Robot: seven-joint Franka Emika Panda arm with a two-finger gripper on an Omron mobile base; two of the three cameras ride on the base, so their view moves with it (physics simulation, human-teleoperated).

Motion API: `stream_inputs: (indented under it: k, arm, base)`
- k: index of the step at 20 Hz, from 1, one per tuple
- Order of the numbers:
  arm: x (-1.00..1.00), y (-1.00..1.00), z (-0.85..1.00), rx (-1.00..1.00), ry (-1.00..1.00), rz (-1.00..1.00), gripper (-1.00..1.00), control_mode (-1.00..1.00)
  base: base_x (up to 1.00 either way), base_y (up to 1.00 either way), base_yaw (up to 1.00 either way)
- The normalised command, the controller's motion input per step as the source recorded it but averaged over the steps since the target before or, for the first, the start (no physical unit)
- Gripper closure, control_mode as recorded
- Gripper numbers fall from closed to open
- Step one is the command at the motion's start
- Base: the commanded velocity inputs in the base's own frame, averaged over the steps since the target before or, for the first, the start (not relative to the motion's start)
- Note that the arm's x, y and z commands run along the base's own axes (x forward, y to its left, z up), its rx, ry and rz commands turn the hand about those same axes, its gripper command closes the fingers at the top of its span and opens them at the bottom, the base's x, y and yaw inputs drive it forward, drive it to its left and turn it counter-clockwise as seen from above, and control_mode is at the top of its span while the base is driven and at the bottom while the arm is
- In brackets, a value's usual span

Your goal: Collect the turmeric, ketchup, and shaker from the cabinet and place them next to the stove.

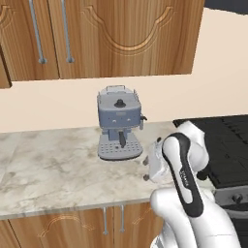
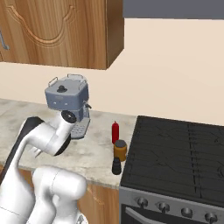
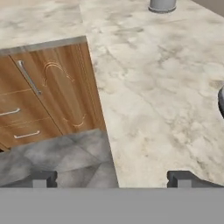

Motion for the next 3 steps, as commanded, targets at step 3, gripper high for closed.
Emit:
stream_inputs:
  k: [3]
  arm:
    - [-0.32,0.24,0.00,-0.02,-0.07,0.00,-1.00,-1.00]
  base:
    - [0.00,0.00,0.00]
